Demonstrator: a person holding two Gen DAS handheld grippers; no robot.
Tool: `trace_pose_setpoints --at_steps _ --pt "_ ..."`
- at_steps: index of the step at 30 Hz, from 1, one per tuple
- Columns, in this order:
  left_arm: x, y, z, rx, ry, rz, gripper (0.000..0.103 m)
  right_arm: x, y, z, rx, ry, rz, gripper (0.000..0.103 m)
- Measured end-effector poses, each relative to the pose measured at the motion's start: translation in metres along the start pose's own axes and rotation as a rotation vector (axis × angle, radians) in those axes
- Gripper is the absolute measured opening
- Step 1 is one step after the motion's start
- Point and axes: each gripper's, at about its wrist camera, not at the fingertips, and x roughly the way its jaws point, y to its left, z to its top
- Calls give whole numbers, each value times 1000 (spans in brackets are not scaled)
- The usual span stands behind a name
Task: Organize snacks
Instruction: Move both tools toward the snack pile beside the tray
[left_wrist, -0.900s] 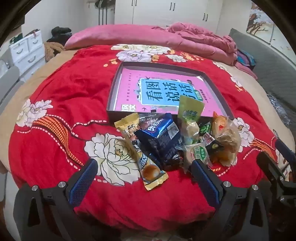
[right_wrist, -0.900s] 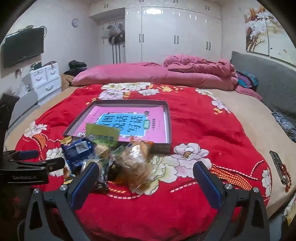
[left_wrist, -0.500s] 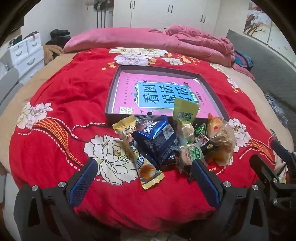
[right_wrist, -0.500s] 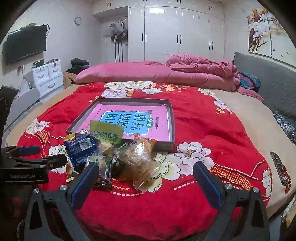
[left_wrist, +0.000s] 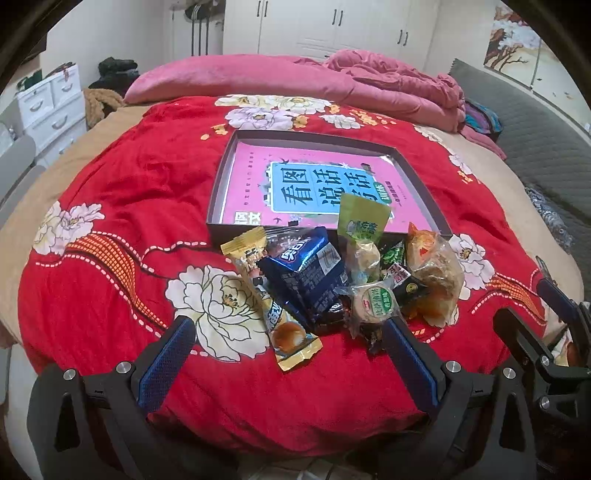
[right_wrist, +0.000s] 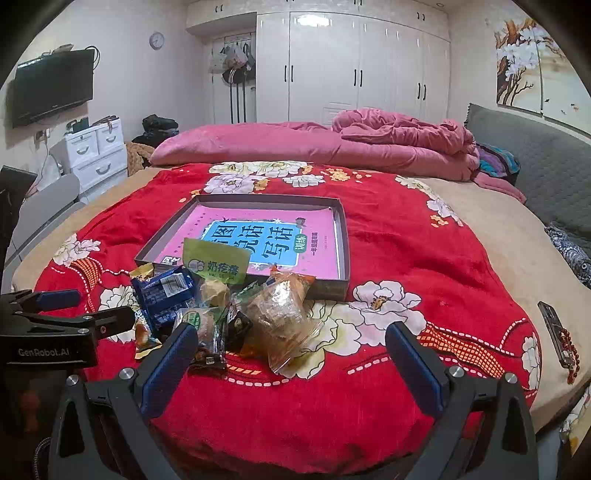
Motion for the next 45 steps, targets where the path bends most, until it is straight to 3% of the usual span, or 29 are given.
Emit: trace_pose_setpoints --at_steps 45 --pt "-4 3 -3 0 28 -6 101 -5 -2 -1 14 12 -3 102"
